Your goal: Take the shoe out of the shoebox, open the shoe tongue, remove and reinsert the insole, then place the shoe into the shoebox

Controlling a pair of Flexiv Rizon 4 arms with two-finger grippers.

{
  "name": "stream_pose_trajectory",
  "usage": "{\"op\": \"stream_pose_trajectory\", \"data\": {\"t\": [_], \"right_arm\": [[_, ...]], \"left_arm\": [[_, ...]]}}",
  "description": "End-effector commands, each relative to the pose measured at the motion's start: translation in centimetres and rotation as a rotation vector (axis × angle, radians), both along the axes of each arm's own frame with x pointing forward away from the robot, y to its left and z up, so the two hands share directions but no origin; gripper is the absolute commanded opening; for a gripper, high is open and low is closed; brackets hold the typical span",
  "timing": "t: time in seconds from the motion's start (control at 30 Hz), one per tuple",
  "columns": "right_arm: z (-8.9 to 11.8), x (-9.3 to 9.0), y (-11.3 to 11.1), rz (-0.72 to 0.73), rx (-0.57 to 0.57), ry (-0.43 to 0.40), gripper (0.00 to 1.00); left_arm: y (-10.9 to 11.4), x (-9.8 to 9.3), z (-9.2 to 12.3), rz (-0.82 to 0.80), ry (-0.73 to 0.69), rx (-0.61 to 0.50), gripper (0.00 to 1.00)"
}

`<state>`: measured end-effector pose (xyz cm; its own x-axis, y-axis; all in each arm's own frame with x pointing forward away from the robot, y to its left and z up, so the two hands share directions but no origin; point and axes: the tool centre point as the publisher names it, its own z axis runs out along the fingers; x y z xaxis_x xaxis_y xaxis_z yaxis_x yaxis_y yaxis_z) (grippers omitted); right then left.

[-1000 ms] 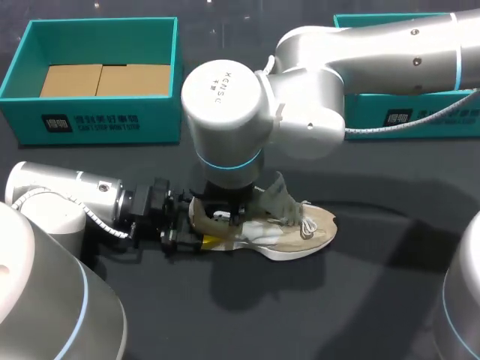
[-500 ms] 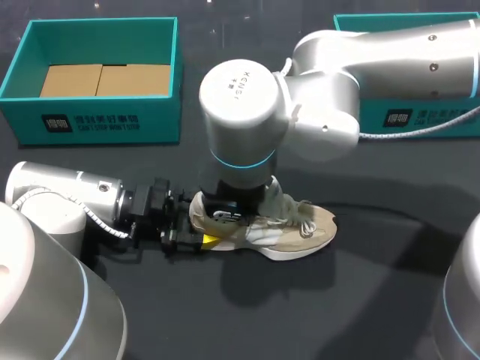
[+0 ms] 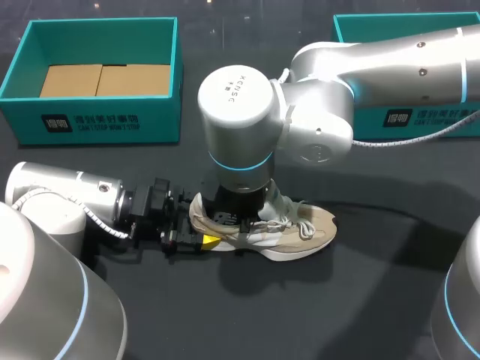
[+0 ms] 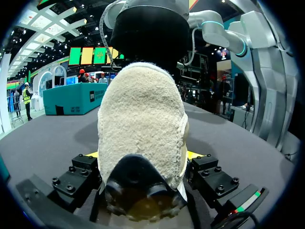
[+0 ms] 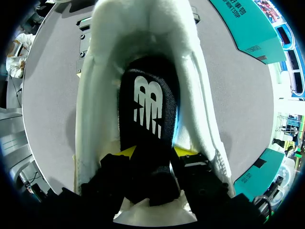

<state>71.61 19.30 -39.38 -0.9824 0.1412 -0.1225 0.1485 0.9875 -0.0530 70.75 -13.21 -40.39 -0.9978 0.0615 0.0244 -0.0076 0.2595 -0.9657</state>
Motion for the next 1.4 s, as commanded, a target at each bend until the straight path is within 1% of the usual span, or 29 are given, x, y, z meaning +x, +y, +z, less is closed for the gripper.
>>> {"op": "stream_pose_trajectory", "data": {"t": [0.03, 0.13, 0.27, 0.4, 0.6, 0.67, 0.7, 0.73, 0.77, 0.8, 0.9, 1.0, 1.1, 1.23, 1.27, 1.33, 1.4], "right_arm": [[-2.3, 0.2, 0.4, -0.004, -0.019, 0.049, 0.47], [-3.0, -0.2, 0.7, 0.002, -0.026, 0.086, 0.47], [-3.8, -1.4, 0.8, 0.011, -0.013, 0.127, 0.48], [-4.4, -2.5, 0.9, 0.016, -0.016, 0.176, 0.45], [-5.3, -4.0, 1.0, 0.026, -0.001, 0.226, 0.38], [-5.5, -4.3, 1.0, 0.028, 0.007, 0.235, 0.34], [-5.6, -4.3, 1.0, 0.027, 0.009, 0.24, 0.31], [-5.7, -4.4, 1.0, 0.027, 0.014, 0.246, 0.2], [-5.7, -4.5, 1.0, 0.029, 0.02, 0.252, 0.07], [-5.7, -4.5, 1.0, 0.032, 0.021, 0.254, 0.0], [-5.6, -4.6, 1.0, 0.041, 0.023, 0.26, 0.0], [-5.3, -4.5, 0.9, 0.047, 0.035, 0.264, 0.0], [-4.5, -4.3, 0.3, 0.037, 0.069, 0.26, 0.0], [-2.8, -3.9, -0.5, 0.044, 0.183, 0.242, 0.0], [-2.4, -3.8, -0.6, 0.038, 0.189, 0.241, 0.0], [-1.4, -3.7, -0.8, 0.051, 0.261, 0.231, 0.0], [-0.5, -3.5, -0.7, 0.057, 0.294, 0.219, 0.0]], "left_arm": [[0.0, -0.1, -0.1, 0.002, 0.0, 0.0, 0.0], [0.0, -0.1, -0.1, 0.002, 0.0, 0.0, 0.0], [0.0, -0.1, -0.1, 0.002, 0.0, 0.0, 0.0], [0.0, -0.1, -0.1, 0.002, 0.0, 0.0, 0.0], [0.0, -0.1, -0.1, 0.002, 0.0, 0.0, 0.0], [0.0, -0.1, -0.1, 0.002, 0.0, 0.0, 0.0], [0.0, -0.1, -0.1, 0.002, 0.0, 0.0, 0.0], [0.0, -0.1, -0.1, 0.002, 0.0, 0.0, 0.0], [0.0, -0.1, -0.1, 0.002, 0.0, 0.0, 0.0], [0.0, -0.1, -0.1, 0.002, 0.0, 0.0, 0.0], [0.0, -0.1, -0.1, 0.002, 0.0, 0.0, 0.0], [0.0, -0.1, -0.1, 0.002, 0.0, 0.0, 0.0], [0.0, -0.1, -0.1, 0.002, 0.0, 0.0, 0.0], [0.0, -0.1, -0.1, 0.002, 0.0, 0.0, 0.0], [0.0, -0.1, -0.1, 0.002, 0.0, 0.0, 0.0], [0.0, -0.1, -0.1, 0.002, 0.0, 0.0, 0.0], [0.0, -0.1, -0.1, 0.002, 0.0, 0.0, 0.0]]}}
